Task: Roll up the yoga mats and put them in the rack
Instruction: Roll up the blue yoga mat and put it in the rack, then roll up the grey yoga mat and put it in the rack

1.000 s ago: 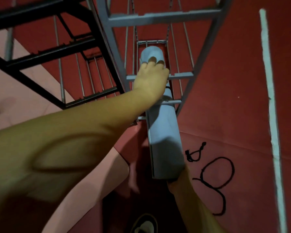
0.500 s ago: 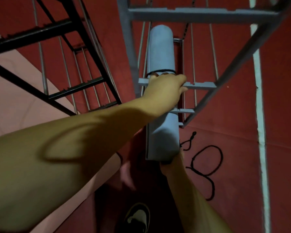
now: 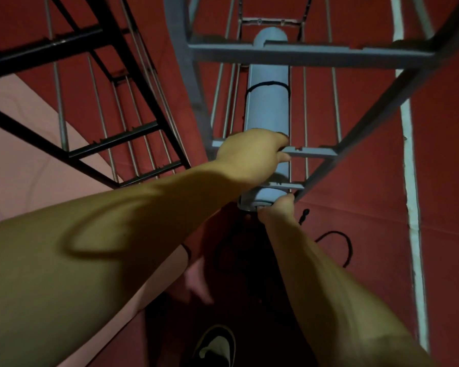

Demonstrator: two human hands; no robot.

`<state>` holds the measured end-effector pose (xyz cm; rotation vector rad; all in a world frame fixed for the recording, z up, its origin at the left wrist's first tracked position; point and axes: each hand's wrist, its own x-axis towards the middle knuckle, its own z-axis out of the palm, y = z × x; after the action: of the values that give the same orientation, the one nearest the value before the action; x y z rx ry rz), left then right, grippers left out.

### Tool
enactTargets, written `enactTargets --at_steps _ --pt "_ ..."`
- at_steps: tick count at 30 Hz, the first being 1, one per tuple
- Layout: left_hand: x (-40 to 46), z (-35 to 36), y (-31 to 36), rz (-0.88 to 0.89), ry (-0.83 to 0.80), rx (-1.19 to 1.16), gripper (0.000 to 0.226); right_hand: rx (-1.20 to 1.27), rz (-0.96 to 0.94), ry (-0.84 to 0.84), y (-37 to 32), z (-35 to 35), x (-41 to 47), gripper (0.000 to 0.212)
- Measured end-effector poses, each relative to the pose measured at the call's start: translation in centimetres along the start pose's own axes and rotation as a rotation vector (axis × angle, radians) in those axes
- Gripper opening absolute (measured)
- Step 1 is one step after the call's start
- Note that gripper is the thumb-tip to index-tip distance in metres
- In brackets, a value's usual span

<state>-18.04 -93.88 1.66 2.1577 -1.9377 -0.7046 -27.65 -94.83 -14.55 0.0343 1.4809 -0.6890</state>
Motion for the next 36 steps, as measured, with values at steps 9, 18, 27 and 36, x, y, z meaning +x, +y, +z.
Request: enactTargets --at_steps 9,18,27,36 --pt "0.0 -0.6 -0.8 0.059 0.033 -0.018 0.024 0.092 -0.033 -0.080 -1.3 1.7 2.8 0.034" --pt "0.1 -0.1 -0.6 0.044 0.004 -0.028 0.031 0.140 0.020 -0.099 -1.1 0.7 1.5 0.035" --pt "-5.9 -1.4 -2.7 0.147 0.168 -0.122 0.038 -0.054 -0.019 -0.142 0.2 -3.1 0.9 0.051" --pt "-26.4 -2.1 -9.4 -0.592 0.217 -0.638 0.019 -0.992 -0.003 -0.572 11.8 -2.3 -17.3 0.020"
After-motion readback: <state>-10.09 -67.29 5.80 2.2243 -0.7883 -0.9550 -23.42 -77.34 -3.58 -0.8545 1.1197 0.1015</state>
